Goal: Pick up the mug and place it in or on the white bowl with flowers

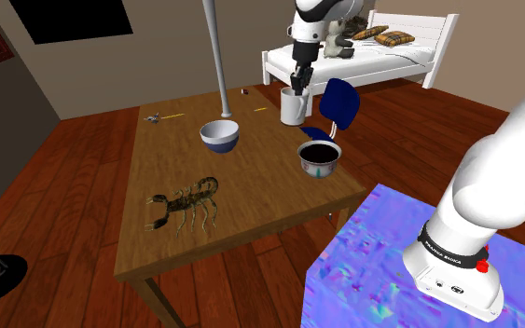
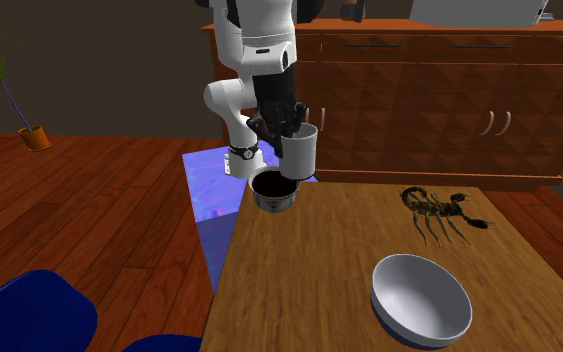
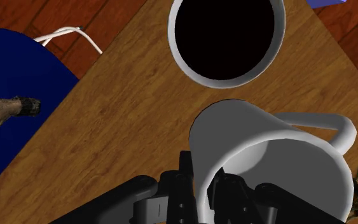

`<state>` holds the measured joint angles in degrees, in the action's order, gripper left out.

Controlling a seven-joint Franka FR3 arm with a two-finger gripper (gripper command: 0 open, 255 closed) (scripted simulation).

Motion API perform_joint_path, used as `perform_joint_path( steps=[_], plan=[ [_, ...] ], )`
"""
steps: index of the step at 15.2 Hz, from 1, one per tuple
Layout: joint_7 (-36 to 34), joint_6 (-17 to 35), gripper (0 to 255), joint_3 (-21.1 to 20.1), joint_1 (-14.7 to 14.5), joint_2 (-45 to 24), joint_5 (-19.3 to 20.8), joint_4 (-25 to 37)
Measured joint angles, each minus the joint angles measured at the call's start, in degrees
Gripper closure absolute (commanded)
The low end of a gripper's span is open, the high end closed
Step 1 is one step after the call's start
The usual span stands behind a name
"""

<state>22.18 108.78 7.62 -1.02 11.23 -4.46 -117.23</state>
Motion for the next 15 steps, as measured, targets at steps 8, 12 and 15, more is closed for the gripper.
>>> perform_joint_path(
  steps=[8, 12, 15],
  plan=[
    [0.39, -3.77, 255, 0.35, 1.72, 18.0, 2.49, -14.16],
    [0.57, -1.87, 255, 0.39, 1.96, 19.85, 2.73, -17.93],
    [0.85, 0.25, 255, 0.56, 2.05, 19.88, 2.79, -20.1]
  ],
)
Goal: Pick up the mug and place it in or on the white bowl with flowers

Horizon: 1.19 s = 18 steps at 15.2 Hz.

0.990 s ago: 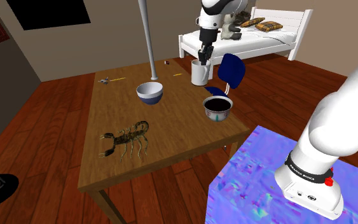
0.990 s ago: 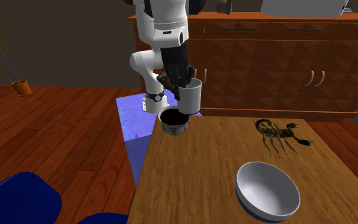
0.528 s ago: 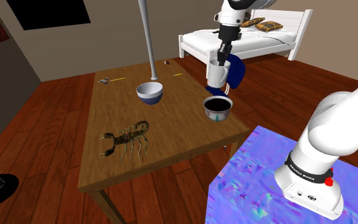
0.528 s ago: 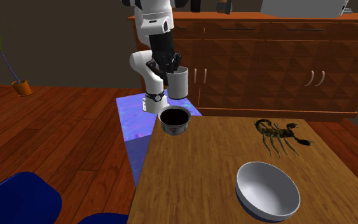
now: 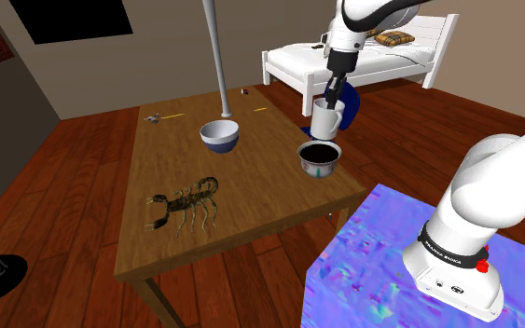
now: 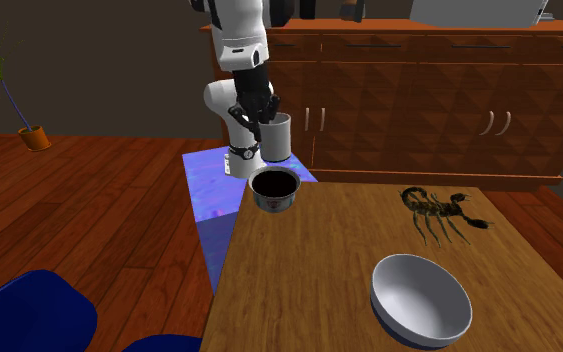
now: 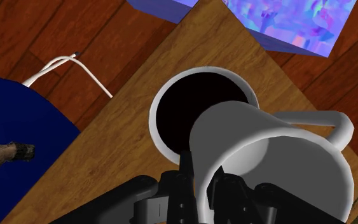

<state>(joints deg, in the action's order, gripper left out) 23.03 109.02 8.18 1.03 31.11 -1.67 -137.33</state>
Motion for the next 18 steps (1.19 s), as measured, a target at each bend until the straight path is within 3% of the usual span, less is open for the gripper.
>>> perform_joint_path(
  steps=[11, 17, 18],
  plan=[
    [0.79, 8.97, 255, 0.43, -0.05, -1.99, -0.18, -7.02],
    [0.89, 9.84, 255, 0.49, -0.04, -2.08, -0.19, -7.78],
    [0.9, 9.84, 0, 0.49, -0.04, -2.08, -0.19, -7.78]
  ],
)
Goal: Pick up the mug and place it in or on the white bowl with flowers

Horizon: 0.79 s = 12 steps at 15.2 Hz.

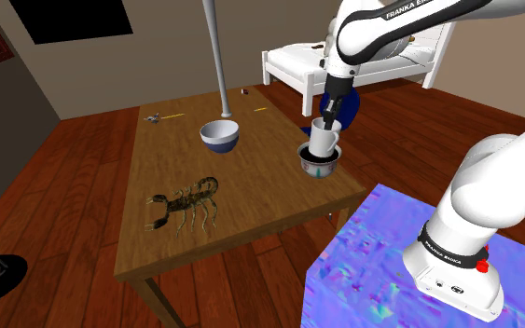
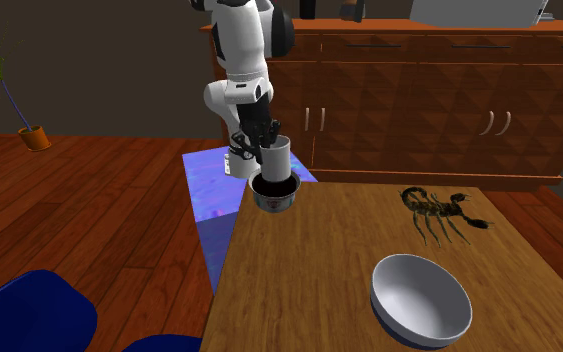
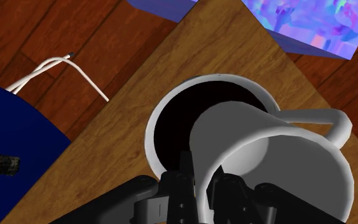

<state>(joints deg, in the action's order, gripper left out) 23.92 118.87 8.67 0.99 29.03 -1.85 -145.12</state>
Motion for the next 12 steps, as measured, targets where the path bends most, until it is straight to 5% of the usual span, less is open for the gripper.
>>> perform_joint_path(
  steps=[6, 12],
  plan=[
    [0.0, 0.01, 0, 0.0, 0.0, 0.0, 0.0, 0.01],
    [-0.35, -7.35, 0, -0.12, 0.23, 2.07, 0.33, 5.36]
  ],
)
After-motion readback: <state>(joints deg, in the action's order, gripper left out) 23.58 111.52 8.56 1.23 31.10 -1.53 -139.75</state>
